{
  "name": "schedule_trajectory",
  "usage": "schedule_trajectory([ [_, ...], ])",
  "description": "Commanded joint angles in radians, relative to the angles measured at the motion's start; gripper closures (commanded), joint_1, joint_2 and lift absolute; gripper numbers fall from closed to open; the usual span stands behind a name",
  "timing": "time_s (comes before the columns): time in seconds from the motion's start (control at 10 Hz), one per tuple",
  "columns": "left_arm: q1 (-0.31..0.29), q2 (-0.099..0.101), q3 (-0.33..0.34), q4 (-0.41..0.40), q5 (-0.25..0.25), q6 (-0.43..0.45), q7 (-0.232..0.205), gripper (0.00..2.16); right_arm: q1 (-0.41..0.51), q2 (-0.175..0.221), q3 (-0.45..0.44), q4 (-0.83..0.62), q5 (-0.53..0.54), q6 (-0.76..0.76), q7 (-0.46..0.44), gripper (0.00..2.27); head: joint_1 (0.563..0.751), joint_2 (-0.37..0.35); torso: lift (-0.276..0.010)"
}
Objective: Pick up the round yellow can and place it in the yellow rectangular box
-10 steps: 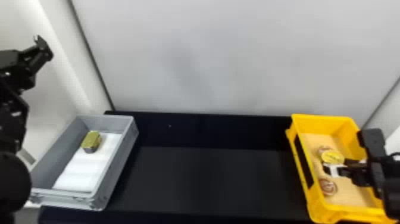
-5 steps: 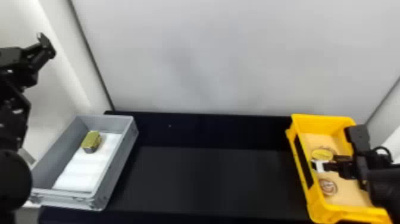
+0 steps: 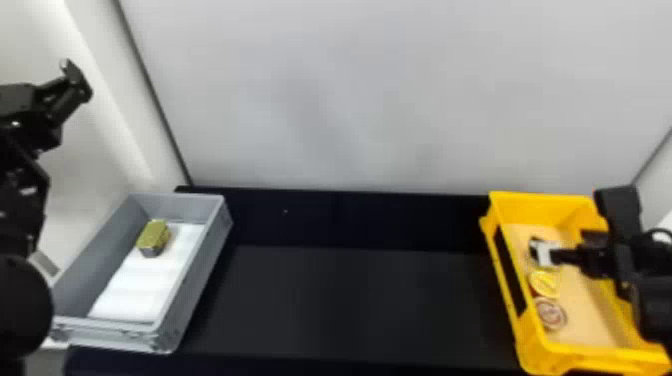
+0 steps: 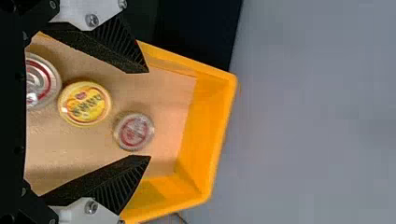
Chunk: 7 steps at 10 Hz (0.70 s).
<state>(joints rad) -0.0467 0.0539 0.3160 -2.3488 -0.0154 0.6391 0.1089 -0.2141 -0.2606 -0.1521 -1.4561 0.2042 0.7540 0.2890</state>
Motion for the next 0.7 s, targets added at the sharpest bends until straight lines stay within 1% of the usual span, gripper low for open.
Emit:
schedule_trajectory([
  [0.0,-0.001,0.0,-0.006,0.005,-0.003,-0.008,0.005,0.04,-0.016,0.006,0.103,-0.216,-0.061,-0.005,-0.056,0.14,0.694,0.054,-0.003],
  [0.1,-0.002,0.0,-0.008,0.006,-0.005,-0.008,0.006,0.04,-0.039,0.02,0.16,-0.297,-0.097,0.003,-0.116,0.12,0.694,0.054,-0.003],
  [0.2,-0.004,0.0,-0.008,0.009,-0.005,-0.021,0.017,0.04,-0.054,0.037,0.195,-0.375,-0.154,-0.01,-0.211,0.11,0.694,0.054,-0.003],
  [0.3,-0.004,-0.002,-0.009,0.014,-0.005,-0.033,0.023,0.04,-0.064,0.054,0.229,-0.449,-0.18,-0.059,-0.327,0.1,0.694,0.054,-0.003],
  [0.4,-0.01,-0.002,-0.014,0.022,-0.006,-0.048,0.026,0.04,-0.077,0.072,0.252,-0.503,-0.184,-0.129,-0.413,0.09,0.694,0.054,-0.003],
  [0.5,-0.018,-0.002,-0.02,0.028,-0.009,-0.064,0.029,0.04,-0.105,0.078,0.26,-0.544,-0.207,-0.157,-0.43,0.1,0.694,0.054,-0.003],
  [0.6,-0.021,0.0,-0.021,0.032,-0.009,-0.08,0.034,0.04,-0.139,0.064,0.286,-0.583,-0.22,-0.197,-0.465,0.11,0.694,0.054,-0.003],
])
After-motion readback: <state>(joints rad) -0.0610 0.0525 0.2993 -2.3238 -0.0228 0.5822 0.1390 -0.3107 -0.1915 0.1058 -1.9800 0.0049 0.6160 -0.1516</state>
